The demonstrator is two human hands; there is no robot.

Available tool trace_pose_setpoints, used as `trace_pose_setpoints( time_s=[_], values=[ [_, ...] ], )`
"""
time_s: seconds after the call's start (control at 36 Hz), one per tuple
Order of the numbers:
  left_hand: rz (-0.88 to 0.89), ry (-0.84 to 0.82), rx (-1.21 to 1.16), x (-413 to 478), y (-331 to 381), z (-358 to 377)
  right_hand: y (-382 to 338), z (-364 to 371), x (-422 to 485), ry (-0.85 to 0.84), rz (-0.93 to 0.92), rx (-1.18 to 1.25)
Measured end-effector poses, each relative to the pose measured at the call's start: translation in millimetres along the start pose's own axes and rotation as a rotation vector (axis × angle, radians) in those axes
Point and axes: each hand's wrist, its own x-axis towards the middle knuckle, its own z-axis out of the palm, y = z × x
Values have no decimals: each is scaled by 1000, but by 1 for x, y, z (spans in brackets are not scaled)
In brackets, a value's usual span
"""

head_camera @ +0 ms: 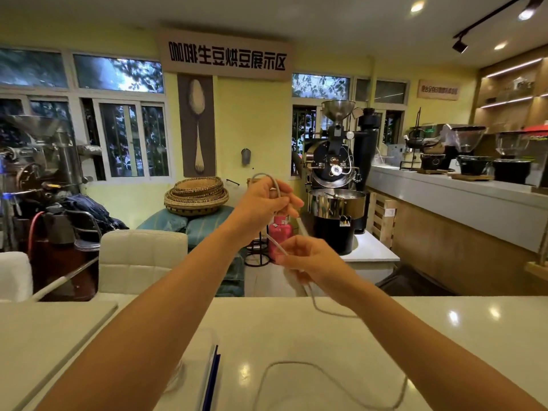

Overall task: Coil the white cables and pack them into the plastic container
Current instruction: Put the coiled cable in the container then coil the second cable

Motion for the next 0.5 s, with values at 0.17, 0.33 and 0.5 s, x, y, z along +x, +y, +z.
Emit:
trace_pose_setpoints(
  time_s=[0.17, 0.33, 0.5],
  values=[
    [-55, -46, 200, 1, -10, -4, -31, -24, 8, 67, -115, -620],
    [-186, -124, 221, -7, -24, 1, -60, -45, 13, 10, -163, -987],
    [-287, -205, 19, -13, -37, 5, -75, -58, 17, -24, -233, -1071]
  ],
)
